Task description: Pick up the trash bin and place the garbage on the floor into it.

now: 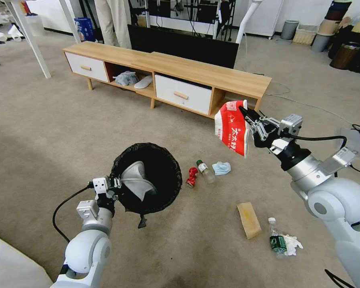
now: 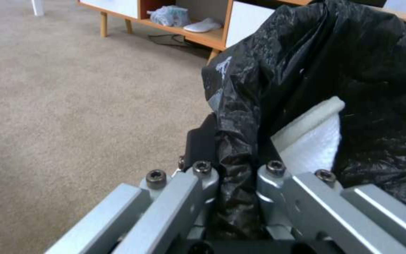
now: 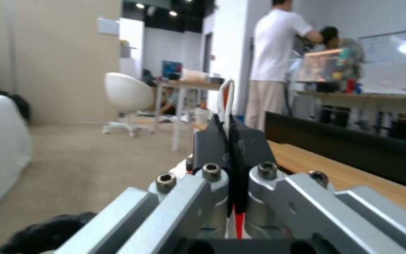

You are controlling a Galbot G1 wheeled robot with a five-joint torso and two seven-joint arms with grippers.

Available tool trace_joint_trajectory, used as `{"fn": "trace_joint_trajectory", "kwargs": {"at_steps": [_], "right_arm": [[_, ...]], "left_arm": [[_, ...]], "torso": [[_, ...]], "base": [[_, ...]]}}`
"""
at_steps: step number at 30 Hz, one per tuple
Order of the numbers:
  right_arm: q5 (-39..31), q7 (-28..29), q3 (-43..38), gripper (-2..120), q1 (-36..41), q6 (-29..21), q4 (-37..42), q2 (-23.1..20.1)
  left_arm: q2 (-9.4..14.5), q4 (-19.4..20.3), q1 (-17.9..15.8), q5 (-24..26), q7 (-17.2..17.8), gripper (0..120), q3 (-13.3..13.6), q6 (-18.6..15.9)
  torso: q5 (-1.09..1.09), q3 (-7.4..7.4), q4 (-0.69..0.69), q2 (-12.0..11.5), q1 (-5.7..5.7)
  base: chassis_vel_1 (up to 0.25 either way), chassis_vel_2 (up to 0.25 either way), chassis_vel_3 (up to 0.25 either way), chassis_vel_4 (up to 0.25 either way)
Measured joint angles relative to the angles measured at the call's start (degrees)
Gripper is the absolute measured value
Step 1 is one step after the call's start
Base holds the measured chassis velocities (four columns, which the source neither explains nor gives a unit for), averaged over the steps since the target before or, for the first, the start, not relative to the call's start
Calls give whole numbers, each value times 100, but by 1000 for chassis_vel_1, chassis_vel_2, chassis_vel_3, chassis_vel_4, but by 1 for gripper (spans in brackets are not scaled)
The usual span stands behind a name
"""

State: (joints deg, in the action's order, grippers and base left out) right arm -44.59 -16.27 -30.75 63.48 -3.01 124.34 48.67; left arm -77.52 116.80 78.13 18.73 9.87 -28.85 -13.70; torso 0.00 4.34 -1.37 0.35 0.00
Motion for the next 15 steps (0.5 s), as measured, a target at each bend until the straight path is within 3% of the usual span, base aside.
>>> {"fn": "trace_joint_trajectory", "kwargs": {"at_steps": [15], "right_arm": [[-47, -992, 580, 0, -321, 472, -355, 4]], "left_arm": [[74, -243, -161, -101, -24, 4, 183, 51]], "torso": [[0, 0, 1, 0, 0]], "base": [[0, 0, 0, 0]]}}
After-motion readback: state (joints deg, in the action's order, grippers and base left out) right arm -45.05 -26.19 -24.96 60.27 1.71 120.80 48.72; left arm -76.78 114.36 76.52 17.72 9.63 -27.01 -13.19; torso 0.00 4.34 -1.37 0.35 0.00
